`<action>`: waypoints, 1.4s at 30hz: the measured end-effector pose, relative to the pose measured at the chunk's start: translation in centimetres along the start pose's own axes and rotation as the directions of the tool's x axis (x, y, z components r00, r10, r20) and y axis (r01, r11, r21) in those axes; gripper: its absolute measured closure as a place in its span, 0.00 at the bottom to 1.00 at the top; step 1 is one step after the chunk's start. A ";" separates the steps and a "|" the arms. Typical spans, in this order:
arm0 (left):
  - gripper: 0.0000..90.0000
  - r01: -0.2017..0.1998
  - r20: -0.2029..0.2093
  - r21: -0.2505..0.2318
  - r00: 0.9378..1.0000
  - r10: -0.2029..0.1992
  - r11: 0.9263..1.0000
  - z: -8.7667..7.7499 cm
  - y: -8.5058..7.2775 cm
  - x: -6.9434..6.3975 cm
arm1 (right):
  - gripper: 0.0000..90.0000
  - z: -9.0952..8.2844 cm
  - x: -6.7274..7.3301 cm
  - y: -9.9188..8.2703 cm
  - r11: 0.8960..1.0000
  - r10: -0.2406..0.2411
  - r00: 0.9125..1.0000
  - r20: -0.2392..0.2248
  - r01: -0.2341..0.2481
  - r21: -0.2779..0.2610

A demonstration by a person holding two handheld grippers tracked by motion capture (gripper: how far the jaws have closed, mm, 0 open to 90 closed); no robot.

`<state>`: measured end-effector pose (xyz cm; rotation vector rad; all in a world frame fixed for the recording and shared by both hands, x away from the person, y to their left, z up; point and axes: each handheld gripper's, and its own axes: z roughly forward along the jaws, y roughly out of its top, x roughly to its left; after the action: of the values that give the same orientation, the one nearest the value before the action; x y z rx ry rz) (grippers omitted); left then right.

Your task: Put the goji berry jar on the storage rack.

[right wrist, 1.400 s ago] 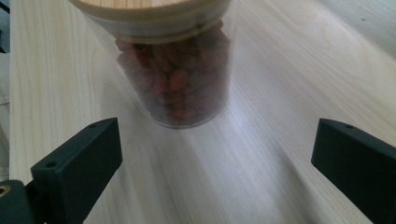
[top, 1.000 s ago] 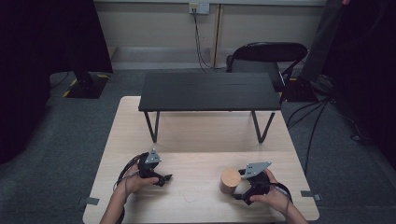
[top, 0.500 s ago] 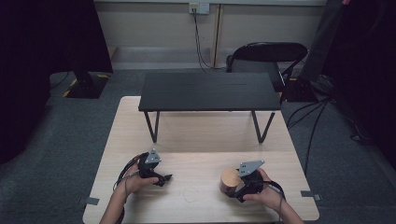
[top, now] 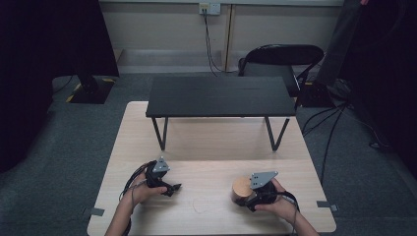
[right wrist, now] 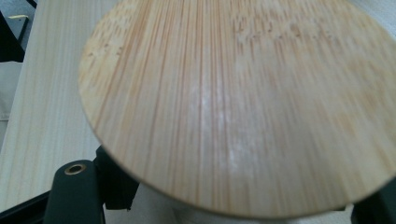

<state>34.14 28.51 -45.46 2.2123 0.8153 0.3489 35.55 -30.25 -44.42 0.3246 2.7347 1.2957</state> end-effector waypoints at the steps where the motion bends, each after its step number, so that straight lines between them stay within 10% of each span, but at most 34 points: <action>1: 0.00 0.000 0.000 0.000 1.000 0.000 1.000 0.0 0.0 0.0 | 0.29 0.0 -0.1 -0.1 1.000 0.006 1.000 -0.004 -0.006 -0.006; 16: 0.00 0.000 0.000 0.000 1.000 0.000 1.000 0.0 0.0 0.0 | 0.29 -2.1 0.4 2.5 1.000 0.011 0.999 0.034 -0.012 0.022; 29: 0.00 0.000 0.000 0.000 1.000 0.000 1.000 0.0 0.0 0.0 | 0.29 -5.2 -1.0 6.7 0.997 0.065 0.997 0.039 -0.066 0.027; 42: 0.00 0.000 0.000 0.000 1.000 0.000 1.000 0.0 0.0 0.0 | 0.29 -8.1 -2.4 12.7 0.998 0.015 0.998 0.065 -0.019 0.065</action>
<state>34.14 28.51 -45.47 2.2121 0.8151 0.3492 38.33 -29.09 -29.44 0.3887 2.7302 1.1801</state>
